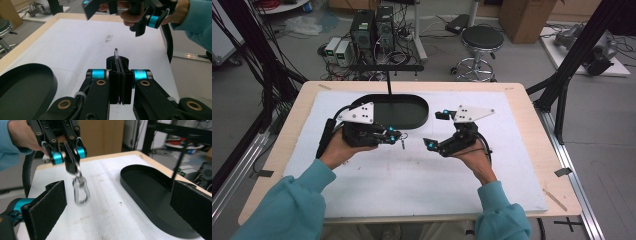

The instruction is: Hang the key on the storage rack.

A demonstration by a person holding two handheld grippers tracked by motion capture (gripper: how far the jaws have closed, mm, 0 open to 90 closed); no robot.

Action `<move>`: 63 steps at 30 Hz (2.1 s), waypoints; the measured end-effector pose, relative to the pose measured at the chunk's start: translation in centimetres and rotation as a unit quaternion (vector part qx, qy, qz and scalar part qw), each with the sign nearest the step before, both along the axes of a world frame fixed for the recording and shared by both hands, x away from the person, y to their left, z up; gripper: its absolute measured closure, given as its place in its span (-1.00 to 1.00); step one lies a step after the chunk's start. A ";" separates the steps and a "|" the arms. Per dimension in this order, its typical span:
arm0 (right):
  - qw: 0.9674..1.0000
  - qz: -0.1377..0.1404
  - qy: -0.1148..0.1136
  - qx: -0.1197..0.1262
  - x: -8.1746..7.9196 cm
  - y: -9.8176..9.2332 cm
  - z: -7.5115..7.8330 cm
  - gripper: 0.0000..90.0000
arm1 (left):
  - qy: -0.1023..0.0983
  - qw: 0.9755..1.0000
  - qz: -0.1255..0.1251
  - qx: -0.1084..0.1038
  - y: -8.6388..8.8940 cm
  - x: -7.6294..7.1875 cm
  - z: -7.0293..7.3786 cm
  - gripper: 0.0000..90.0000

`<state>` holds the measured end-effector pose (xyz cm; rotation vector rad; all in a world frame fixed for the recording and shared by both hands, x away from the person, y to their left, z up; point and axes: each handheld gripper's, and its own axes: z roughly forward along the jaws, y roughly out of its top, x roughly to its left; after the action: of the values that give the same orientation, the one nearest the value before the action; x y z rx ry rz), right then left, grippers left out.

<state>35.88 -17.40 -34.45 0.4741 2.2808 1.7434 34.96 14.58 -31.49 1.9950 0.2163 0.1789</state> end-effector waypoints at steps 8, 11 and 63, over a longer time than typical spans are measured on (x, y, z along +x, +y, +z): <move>0.997 -0.059 -0.029 0.027 -2.0 -3.0 -1.5 -0.99 | -0.005 0.999 0.039 0.006 2.7 1.2 1.1 0.96; 0.996 -0.071 -0.031 0.042 -2.5 -3.7 -2.0 -0.99 | -0.008 0.998 0.056 0.018 3.7 1.9 1.8 0.96; 0.965 -0.220 -0.091 0.112 -6.4 -11.9 -11.1 -0.99 | -0.005 0.974 0.169 0.149 5.1 14.9 7.2 0.96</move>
<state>29.45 -29.34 -45.56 0.7606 1.6978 1.7321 49.89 19.73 -24.33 2.2432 0.5497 0.4624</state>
